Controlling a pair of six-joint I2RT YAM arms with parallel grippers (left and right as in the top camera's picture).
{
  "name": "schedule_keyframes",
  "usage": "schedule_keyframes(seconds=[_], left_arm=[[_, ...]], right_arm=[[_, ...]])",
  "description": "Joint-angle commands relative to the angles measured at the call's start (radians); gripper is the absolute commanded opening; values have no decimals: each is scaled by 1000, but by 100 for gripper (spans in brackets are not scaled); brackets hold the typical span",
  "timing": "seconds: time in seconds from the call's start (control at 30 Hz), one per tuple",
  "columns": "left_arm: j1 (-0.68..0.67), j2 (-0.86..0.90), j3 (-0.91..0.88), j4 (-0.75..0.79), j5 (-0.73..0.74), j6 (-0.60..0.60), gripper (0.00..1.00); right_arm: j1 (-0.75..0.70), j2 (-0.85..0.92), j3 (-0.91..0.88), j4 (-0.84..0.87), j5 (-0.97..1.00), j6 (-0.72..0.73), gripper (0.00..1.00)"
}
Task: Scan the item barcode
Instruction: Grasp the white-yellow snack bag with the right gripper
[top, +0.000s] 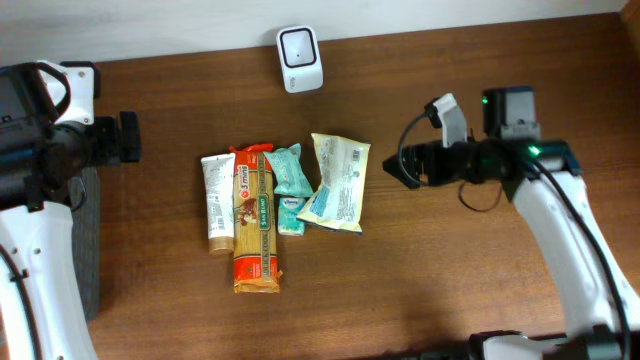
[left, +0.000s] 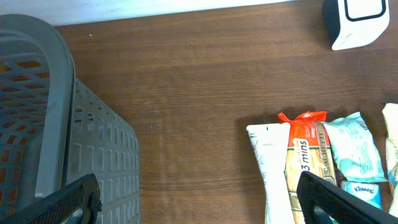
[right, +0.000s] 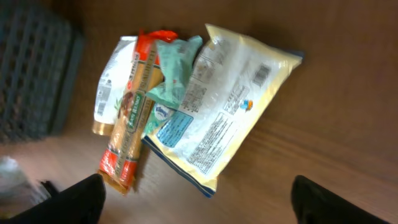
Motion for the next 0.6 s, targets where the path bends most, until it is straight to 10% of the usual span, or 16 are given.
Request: schedule_keyframes(seconds=[0.0,0.57], left_arm=[[3,-11,-2,2,11,13,99],[3,-11,-2,2,11,13,99]], right_arm=[[20,145,17,9,19,217,89],[263,515,5,172,113,555,58]])
